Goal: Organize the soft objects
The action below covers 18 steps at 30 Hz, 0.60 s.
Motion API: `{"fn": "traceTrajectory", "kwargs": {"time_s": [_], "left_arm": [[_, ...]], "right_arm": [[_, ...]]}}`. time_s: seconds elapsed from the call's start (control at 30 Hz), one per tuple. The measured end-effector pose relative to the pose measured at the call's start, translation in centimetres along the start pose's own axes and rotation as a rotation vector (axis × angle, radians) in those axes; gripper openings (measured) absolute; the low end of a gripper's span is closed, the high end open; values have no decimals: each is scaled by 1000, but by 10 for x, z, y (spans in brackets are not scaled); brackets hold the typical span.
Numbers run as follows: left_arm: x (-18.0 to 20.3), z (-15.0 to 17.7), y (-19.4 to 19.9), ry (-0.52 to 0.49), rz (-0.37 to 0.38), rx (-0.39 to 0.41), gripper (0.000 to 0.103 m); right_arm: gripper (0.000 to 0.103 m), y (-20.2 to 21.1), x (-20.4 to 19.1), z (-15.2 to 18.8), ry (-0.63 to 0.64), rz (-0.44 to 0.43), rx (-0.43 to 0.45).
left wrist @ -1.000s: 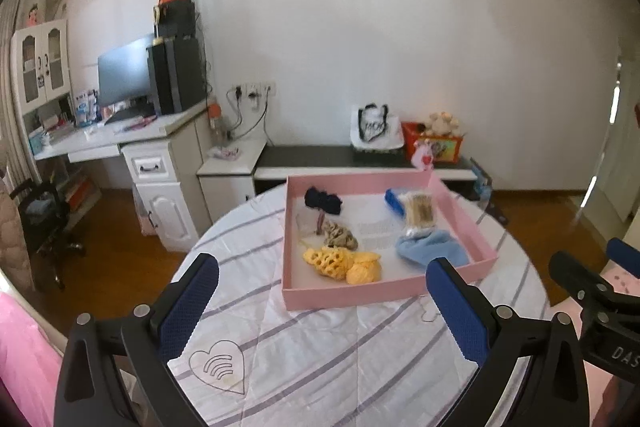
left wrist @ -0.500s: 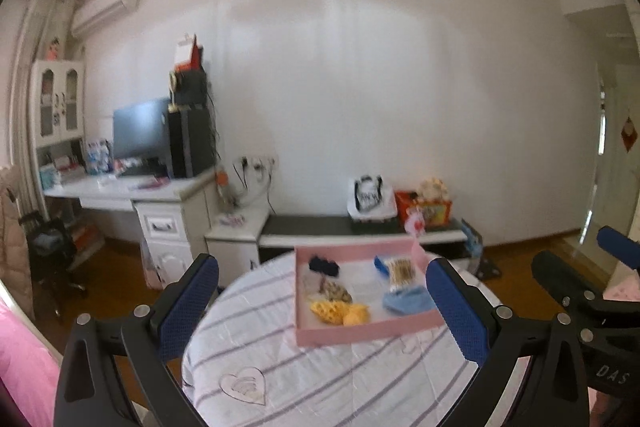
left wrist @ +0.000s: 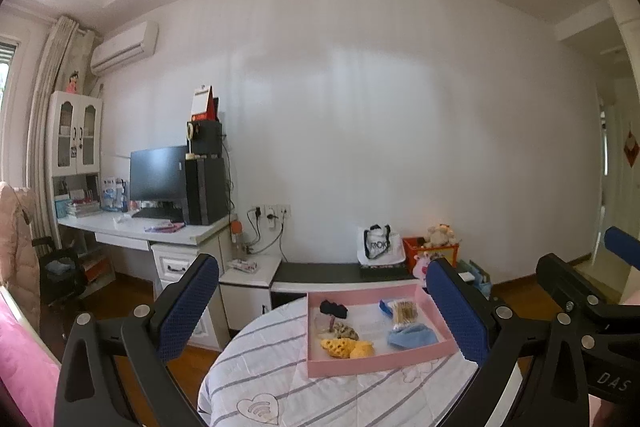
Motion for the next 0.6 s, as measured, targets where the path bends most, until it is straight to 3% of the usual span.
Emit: {"fn": "traceTrajectory", "kwargs": {"time_s": [0.43, 0.6], "left_arm": [[7, 10, 1, 14, 15, 3, 103], [10, 11, 3, 14, -11, 8, 103]], "right_arm": [[103, 19, 8, 4, 10, 41, 28], [103, 22, 8, 8, 2, 48, 20]]}}
Point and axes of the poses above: each gripper's, at about its wrist camera, not at the fingertips, and y roughly against the way its jaws point, x to its right, z to its underside, the point moved 1 cm from there along -y, roughly the way its jaws point, and after that the axes turned 7 degrees about y, right-handed, at the moved point
